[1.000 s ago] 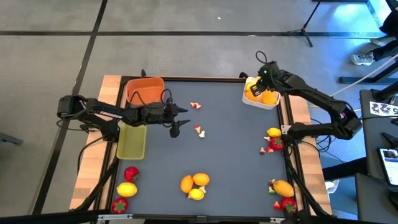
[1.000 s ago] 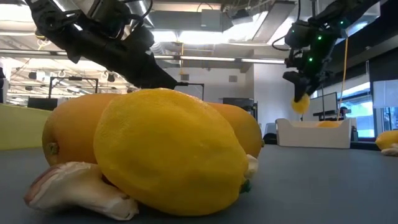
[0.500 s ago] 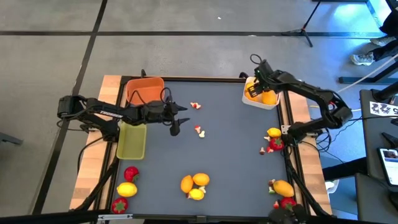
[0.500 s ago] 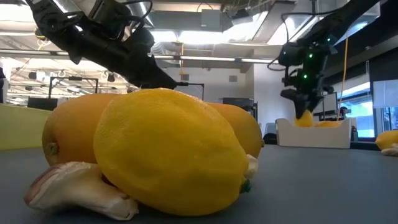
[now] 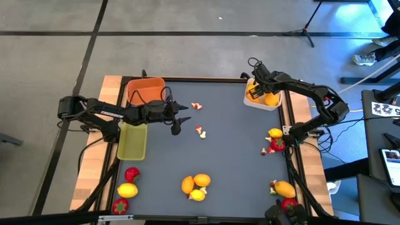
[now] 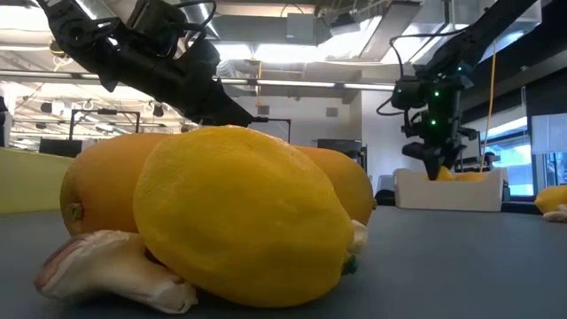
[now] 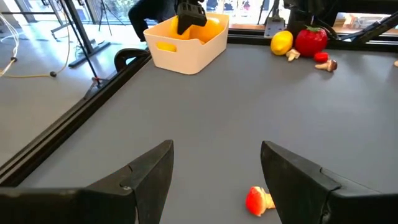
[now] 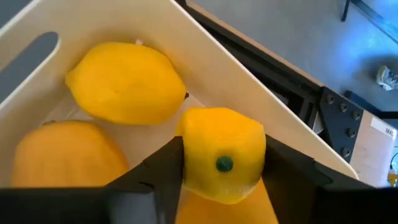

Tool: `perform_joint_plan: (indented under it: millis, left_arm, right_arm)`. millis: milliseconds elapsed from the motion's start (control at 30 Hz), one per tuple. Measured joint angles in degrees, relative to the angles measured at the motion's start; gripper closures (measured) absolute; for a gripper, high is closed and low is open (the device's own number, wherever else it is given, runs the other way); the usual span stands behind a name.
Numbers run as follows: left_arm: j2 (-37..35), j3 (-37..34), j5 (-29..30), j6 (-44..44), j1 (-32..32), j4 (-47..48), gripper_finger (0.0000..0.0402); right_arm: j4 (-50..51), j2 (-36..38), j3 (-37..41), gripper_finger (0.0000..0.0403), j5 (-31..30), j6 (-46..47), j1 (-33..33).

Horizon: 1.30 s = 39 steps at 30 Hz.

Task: Sort produce into baskets
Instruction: Put the lemon into the white bin, then put the green mushroom into the orange bin

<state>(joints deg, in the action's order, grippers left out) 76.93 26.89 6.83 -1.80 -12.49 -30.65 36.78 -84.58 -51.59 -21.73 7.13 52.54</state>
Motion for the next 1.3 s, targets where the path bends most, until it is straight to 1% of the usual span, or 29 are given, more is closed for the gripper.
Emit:
perform_joint_plan:
  millis: [167,267,400,533,700,833,933,1033,1133,1233,1300]
  left_arm:
    - [0.0,0.0,0.0,0.2,0.08,-0.04,0.0164]
    - [0.0,0.0,0.0,0.13,0.09,-0.04,0.0164]
    - [0.0,0.0,0.0,-2.46,0.07,0.0,0.0164]
    - [0.35,-0.04,0.0,-0.94,0.0,0.07,0.0164]
    - [0.81,-0.05,-0.01,0.03,0.0,0.39,0.0164]
    - [0.81,-0.07,0.0,0.78,-0.07,0.22,0.0164]
    - [0.81,-0.07,-0.06,0.91,-0.68,0.2,0.0164]
    - [0.81,-0.07,-0.03,3.48,-1.35,1.18,0.0164]
    - [0.81,-0.07,-0.03,5.74,-2.0,3.24,0.0164]
    - [0.81,-0.07,-0.02,5.81,-2.8,5.85,0.0164]
    - [0.81,-0.07,-0.04,6.41,-3.12,6.36,0.0164]
  right_arm:
    - [0.65,0.0,0.0,0.0141,0.28,-0.01,-0.01]
    - [1.71,0.49,-0.11,0.0118,0.41,-0.99,-0.1]
    - [4.71,2.66,-2.34,0.0104,2.34,-1.46,-0.1]
    - [5.2,5.85,-4.57,0.0103,8.25,-1.03,-1.34]
    - [-2.69,8.93,-4.83,0.0102,16.29,-0.9,-7.53]
    - [-11.21,8.84,-4.83,0.0102,20.37,-1.39,-14.48]
    - [-16.46,8.08,-4.85,0.0102,21.79,-1.7,-19.51]
    - [-21.1,6.52,-4.85,0.0102,21.94,-2.78,-24.33]
    - [-26.08,3.46,-4.85,0.0102,21.9,-3.27,-28.36]
    - [-30.18,-0.21,-4.85,0.0102,21.95,-3.23,-31.67]
    - [-31.62,-2.95,-4.85,0.0102,23.22,-3.05,-34.07]
